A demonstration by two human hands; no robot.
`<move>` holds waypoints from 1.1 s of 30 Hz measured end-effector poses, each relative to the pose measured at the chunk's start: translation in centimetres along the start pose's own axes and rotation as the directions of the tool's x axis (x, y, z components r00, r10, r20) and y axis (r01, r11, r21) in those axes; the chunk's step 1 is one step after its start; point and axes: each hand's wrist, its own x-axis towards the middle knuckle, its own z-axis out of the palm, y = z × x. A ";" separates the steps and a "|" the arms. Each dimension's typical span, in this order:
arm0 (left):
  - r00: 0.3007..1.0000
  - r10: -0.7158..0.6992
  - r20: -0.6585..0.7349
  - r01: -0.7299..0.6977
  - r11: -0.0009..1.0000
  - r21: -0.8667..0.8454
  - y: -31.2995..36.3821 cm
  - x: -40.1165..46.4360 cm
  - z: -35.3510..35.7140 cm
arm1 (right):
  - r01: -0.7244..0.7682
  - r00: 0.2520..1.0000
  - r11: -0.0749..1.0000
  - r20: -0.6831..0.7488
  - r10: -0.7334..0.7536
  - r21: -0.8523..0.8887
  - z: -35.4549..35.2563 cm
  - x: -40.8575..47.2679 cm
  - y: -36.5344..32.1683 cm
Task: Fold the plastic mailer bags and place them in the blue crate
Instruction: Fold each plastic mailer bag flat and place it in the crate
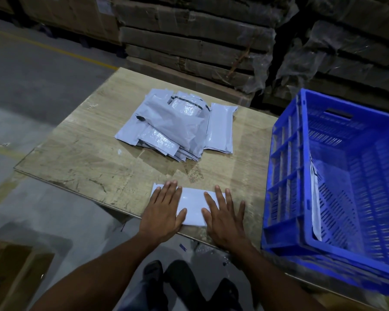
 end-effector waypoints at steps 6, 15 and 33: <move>1.000 -0.011 0.018 0.011 1.000 0.020 0.0 -0.1 -0.6 | 0.057 0.996 0.998 -0.066 -0.058 -0.007 -0.9 0.7 -1.0; 0.999 -0.029 -0.028 0.029 1.000 0.008 0.2 -0.3 -0.5 | 0.255 0.939 0.966 -0.253 -0.234 0.052 1.8 1.6 -2.6; 0.996 0.089 0.019 -0.091 0.988 0.123 3.9 3.5 -0.4 | 0.034 0.975 0.997 -0.220 -0.017 0.074 1.6 2.1 1.1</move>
